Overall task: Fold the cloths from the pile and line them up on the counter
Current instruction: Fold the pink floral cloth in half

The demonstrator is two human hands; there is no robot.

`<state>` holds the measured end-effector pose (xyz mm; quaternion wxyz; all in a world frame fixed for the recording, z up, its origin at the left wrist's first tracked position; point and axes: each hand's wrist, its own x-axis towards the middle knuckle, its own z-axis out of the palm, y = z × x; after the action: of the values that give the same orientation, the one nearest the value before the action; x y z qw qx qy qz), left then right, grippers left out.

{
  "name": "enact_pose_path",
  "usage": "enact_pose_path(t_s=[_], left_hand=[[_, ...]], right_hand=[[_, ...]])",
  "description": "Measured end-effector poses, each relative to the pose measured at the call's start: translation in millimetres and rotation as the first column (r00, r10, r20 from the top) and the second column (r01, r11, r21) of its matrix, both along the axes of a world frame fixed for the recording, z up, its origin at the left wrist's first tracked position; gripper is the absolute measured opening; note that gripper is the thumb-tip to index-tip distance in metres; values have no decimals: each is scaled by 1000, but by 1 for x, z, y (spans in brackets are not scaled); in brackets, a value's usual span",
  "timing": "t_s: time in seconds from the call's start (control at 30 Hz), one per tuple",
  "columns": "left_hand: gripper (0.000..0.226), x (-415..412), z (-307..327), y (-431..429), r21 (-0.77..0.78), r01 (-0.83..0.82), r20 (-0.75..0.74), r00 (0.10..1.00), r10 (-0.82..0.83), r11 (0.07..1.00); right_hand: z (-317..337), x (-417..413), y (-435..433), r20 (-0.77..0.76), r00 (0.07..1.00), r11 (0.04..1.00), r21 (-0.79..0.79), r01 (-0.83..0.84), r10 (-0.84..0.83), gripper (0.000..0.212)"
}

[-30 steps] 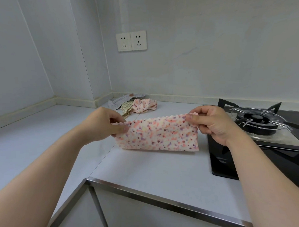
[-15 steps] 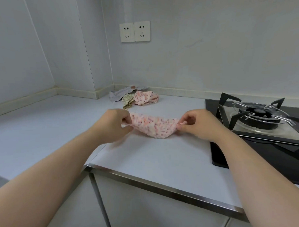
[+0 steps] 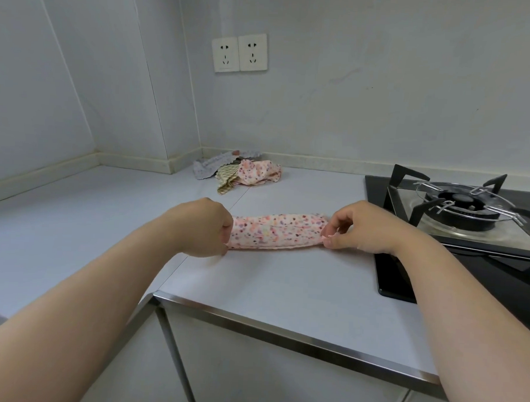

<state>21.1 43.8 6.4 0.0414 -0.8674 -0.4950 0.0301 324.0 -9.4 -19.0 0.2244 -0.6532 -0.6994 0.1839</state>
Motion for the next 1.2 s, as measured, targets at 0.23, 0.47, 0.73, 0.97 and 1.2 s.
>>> enact_pose_path(t_s=[0.23,0.47,0.73,0.97,1.2], left_hand=[[46,18,-5,-7,138,-91,199,978,63,986],[34,34,-61,-1,173,13,402,912,-83,985],[68,26,-63,18,-126,-89,119,987,104,988],[80,20,-63,20,-134,-430,106,890,444,893],[66,29,-57,12,8,-112,269,957,106,994]], right_hand=[[6,-19,-6,4,994,976,188,109,-111,31],[-13,-73,8,350,935,982,148,-113,55,46],[-27,-71,12,401,906,988,-128,-88,133,64],[-28,-72,13,389,913,989,-131,-74,120,66],[-26,-75,12,391,912,988,-133,-74,121,66]])
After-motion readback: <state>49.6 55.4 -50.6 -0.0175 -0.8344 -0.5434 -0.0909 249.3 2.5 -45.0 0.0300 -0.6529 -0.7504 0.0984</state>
